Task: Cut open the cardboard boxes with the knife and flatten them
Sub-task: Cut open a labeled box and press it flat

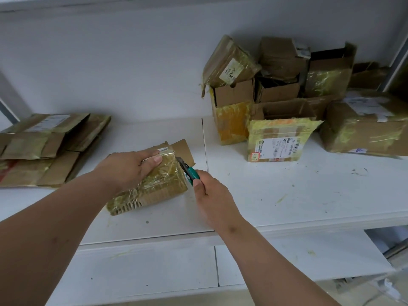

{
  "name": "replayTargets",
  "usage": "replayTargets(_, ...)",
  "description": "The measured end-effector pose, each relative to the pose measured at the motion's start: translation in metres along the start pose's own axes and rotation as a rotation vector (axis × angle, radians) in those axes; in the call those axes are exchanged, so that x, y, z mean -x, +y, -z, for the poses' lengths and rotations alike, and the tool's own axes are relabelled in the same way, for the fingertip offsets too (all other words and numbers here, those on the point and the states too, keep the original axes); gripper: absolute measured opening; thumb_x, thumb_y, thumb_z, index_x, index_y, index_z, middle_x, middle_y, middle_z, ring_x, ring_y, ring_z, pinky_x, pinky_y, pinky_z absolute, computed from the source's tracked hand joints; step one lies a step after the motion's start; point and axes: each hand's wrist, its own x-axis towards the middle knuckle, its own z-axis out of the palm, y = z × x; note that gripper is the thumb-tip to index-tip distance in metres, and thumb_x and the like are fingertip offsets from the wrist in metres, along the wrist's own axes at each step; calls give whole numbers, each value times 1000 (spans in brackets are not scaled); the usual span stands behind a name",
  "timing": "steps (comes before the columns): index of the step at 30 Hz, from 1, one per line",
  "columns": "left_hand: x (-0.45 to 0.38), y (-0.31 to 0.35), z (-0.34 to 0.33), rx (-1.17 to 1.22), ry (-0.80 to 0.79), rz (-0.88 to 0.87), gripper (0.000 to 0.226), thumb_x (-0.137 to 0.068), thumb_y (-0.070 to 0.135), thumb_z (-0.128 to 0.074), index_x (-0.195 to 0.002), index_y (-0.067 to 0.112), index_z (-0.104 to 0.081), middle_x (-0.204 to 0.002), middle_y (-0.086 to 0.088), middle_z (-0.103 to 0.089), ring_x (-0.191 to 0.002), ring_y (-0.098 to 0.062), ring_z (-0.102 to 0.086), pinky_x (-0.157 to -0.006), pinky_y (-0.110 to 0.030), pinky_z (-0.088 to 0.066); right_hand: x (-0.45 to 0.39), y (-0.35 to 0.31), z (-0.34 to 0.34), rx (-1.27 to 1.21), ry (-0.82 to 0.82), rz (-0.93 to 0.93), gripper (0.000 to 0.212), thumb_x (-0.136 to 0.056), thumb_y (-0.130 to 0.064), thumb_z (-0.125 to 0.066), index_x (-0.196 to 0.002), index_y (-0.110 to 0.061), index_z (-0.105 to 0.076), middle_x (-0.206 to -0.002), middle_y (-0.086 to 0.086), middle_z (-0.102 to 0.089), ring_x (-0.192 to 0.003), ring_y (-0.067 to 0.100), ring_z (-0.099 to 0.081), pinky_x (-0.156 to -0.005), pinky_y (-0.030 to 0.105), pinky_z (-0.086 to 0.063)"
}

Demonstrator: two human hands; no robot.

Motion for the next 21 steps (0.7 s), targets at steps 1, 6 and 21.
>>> replayTargets(1, 0, -1, -1, 8, 1, 0, 77, -77, 79, -9, -143, 50, -36, -137, 2, -58, -127, -26, -51, -102, -38, -43, -1, 0, 1, -8, -7, -4, 34, -106, -27, -31, -133, -21, -51, -99, 0, -58, -88, 20, -54, -72, 29, -38)
replayTargets(6, -3, -14, -5, 50, 12, -14, 82, -73, 83, -7, -141, 51, -40, -130, 2, -63, -123, -26, -54, -100, -40, -45, -7, -4, 6, -35, -24, -5, 33, -106, -30, -33, -131, -21, -53, -89, -2, -57, -78, 19, -52, -68, 28, -38)
replayTargets(21, 1, -24, -12, 22, 35, -70, 83, -74, 79, -8, -142, 48, -42, -113, -3, -71, -114, -23, -59, -95, -34, -46, -2, 2, 13, 248, -103, 40, 24, -103, -39, -40, -119, -31, -56, -81, -5, -61, -74, 21, -58, -67, 33, -50)
